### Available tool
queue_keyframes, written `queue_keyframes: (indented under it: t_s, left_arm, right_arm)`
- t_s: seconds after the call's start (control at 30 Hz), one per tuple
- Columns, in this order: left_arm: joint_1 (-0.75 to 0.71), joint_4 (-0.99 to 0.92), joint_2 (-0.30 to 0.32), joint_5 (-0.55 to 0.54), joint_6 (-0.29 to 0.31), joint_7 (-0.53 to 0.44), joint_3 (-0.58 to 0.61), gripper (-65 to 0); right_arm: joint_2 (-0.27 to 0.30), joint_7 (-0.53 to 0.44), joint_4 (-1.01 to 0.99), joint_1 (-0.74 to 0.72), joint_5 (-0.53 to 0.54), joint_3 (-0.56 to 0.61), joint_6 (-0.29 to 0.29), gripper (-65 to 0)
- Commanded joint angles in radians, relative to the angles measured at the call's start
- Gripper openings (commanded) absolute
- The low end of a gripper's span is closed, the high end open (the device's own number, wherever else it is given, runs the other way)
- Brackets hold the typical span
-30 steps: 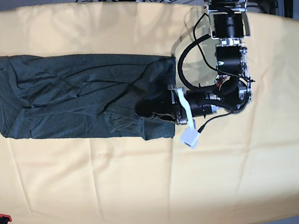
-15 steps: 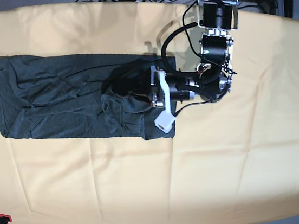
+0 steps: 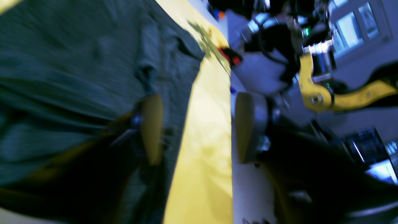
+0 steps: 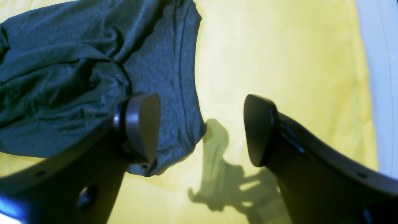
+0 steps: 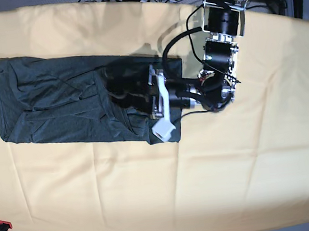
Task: Fold the T-shirt properly
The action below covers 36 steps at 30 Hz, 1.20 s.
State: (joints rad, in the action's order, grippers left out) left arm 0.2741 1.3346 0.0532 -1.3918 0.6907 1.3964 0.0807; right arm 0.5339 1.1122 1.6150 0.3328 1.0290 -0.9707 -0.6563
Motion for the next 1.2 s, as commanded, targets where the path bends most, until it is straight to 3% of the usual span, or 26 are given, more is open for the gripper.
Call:
queue_keyframes:
  t_s: [0.0, 0.03, 0.23, 0.37, 0.57, 0.83, 0.97, 1.17]
  left_arm:
    - [0.034, 0.016, -0.003, -0.035, 0.007, -0.011, -0.036, -53.1]
    - [0.041, 0.016, -0.003, -0.035, 0.007, -0.011, -0.075, -65.0]
    - [0.058, 0.016, -0.003, -0.023, 0.007, -0.042, -0.351, -65.0]
    - [0.047, 0.016, 0.027, 0.050, 0.007, -0.067, -0.431, -65.0]
    - [0.037, 0.016, 0.060, 0.243, -0.015, -0.110, -0.375, -65.0]
    - [0.048, 0.016, 0.066, 0.442, -0.036, -0.126, -0.160, -65.0]
    - [0.062, 0.016, 0.066, 0.542, -0.039, -0.180, -0.060, -65.0]
    - [0.064, 0.016, 0.060, 0.688, -0.117, -0.307, 0.054, -65.0]
  right_arm:
    - [0.026, -0.015, 0.013, -0.003, 0.018, -0.010, -0.006, -21.8]
    - [0.026, -0.015, 0.013, -0.003, 0.018, -0.010, -0.006, -21.8]
    - [0.026, -0.015, 0.013, -0.003, 0.019, -0.010, -0.006, -21.8]
    - [0.026, -0.016, 0.013, -0.003, 0.022, -0.010, -0.006, -21.8]
    - [0.026, -0.015, 0.013, -0.003, 0.022, -0.010, -0.006, -21.8]
    - [0.026, -0.015, 0.013, -0.003, 0.022, -0.010, -0.006, -21.8]
    - [0.026, -0.015, 0.013, -0.003, 0.022, -0.010, -0.006, -21.8]
    - [0.026, -0.015, 0.013, -0.003, 0.022, -0.010, -0.006, -21.8]
